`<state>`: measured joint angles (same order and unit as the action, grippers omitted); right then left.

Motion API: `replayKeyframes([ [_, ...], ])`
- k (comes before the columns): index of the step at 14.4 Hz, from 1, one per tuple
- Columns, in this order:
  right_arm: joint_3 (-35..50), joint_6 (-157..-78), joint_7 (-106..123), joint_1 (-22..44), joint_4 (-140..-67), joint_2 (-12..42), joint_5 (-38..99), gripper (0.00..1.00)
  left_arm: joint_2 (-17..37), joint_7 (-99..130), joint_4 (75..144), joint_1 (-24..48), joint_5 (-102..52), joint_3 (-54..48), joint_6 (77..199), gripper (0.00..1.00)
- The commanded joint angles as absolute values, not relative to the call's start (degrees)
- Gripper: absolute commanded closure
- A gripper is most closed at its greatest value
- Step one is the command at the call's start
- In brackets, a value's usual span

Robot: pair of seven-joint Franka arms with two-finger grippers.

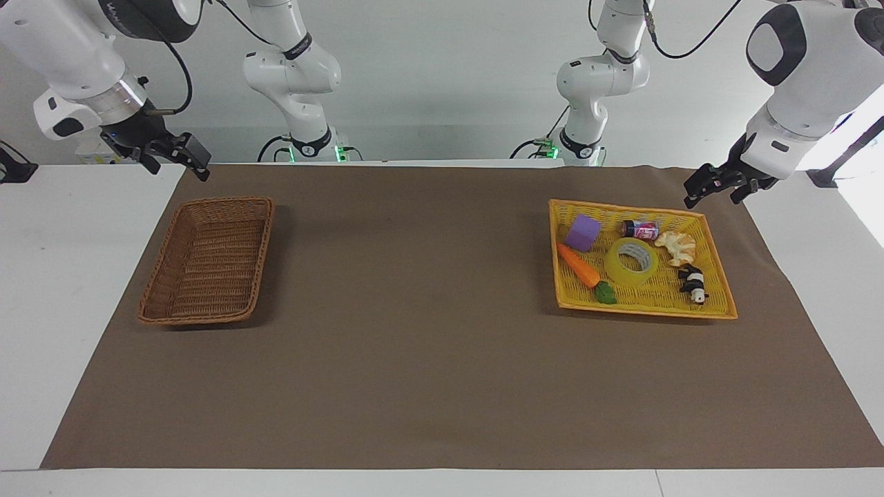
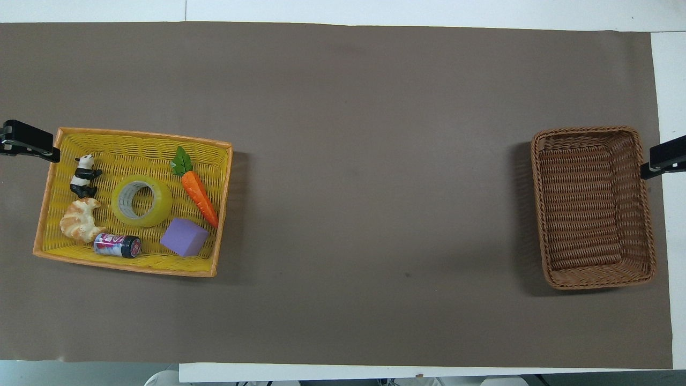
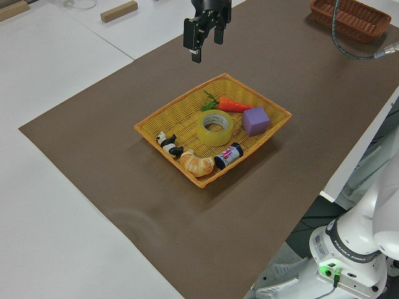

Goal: Move tape to another basket

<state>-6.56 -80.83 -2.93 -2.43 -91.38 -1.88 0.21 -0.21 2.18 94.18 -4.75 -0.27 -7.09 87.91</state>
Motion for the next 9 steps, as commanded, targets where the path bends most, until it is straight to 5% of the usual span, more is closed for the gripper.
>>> replayKeyframes([
  [1,-6.5,-80.9,-2.0,-2.5,-92.4,-3.0,0.3,0.00,-1.3,2.9,95.5,-4.0,0.8,-6.9,87.5,0.00],
  [6,-6.5,-80.9,-2.0,-2.5,-92.4,-3.0,0.3,0.00,-2.1,3.4,97.1,-3.9,0.8,-6.9,88.1,0.00],
  [9,-6.5,-80.9,-2.0,-2.5,-92.4,-3.0,0.3,0.00,-8.8,2.8,112.8,-4.8,0.8,-6.9,103.2,0.00],
])
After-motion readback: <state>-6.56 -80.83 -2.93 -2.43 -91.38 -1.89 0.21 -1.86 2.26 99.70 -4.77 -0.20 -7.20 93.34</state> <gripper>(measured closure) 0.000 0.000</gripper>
